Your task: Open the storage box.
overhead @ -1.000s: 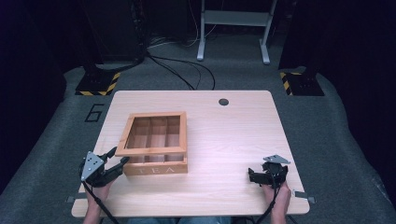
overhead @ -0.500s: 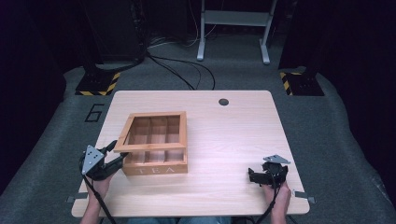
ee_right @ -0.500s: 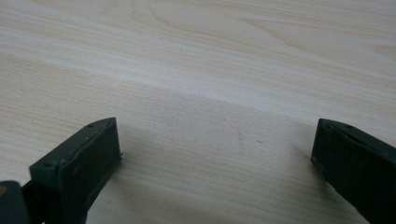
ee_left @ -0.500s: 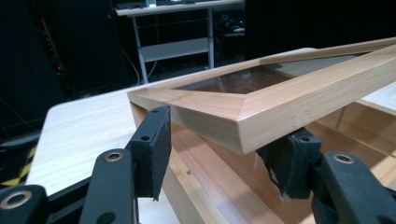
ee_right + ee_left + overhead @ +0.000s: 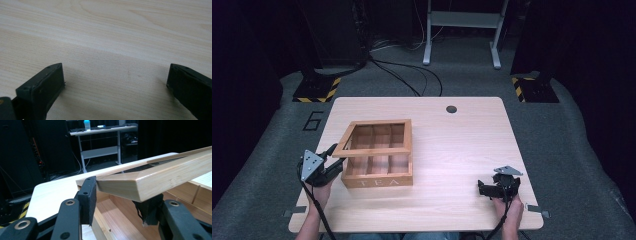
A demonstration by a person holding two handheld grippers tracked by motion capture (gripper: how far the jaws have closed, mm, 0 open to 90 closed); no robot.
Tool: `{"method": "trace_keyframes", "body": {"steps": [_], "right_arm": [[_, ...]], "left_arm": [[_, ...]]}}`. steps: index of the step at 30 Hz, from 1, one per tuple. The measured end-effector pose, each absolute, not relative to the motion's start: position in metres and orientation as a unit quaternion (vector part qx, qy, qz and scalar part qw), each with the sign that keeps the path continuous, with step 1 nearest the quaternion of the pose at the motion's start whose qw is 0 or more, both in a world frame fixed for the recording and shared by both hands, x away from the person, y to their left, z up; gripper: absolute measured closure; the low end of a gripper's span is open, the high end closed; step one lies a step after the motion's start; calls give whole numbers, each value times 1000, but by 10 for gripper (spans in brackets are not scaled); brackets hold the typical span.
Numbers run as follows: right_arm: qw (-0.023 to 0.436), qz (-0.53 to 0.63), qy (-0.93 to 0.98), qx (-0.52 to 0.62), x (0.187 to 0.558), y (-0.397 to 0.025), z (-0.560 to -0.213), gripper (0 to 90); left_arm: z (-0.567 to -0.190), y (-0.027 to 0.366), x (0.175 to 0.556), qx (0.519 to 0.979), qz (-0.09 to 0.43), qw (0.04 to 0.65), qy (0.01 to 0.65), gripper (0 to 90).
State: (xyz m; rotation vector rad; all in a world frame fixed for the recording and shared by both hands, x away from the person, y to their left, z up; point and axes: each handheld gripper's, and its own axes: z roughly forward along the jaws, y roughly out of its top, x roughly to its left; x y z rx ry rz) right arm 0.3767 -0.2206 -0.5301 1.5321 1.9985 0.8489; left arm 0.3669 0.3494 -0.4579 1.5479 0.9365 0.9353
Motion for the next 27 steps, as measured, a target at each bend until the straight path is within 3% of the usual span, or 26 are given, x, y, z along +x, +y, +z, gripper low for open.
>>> {"method": "trace_keyframes", "body": {"steps": [27], "right_arm": [[241, 310, 729, 560, 377, -221, -530, 8]], "left_arm": [[-422, 348, 385, 632, 379, 523, 429, 606]]}}
